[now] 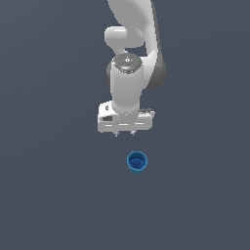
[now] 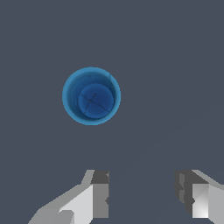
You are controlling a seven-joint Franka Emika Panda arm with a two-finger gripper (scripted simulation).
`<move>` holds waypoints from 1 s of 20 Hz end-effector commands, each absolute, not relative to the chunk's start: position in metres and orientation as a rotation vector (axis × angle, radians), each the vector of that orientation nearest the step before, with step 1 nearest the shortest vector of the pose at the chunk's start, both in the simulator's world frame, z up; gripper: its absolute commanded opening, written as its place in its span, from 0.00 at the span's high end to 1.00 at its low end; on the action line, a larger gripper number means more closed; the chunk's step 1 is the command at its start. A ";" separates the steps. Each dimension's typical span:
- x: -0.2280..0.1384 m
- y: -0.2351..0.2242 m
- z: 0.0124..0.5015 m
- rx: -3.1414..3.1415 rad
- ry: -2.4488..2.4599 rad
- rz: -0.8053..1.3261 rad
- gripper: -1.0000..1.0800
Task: Pick up the object and move it to a goal position.
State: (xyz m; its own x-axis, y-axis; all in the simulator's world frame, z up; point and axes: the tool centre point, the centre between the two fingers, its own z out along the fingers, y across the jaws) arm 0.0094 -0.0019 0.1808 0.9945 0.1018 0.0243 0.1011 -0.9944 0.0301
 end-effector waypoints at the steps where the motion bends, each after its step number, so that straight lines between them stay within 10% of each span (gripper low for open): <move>1: 0.010 -0.001 0.178 3.104 0.213 0.041 0.38; 20: 0.022 0.021 0.145 2.940 0.991 0.063 0.38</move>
State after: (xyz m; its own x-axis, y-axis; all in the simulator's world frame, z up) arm 0.0208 0.0185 0.1474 0.8229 0.5676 0.0257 0.5661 -0.8230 0.0482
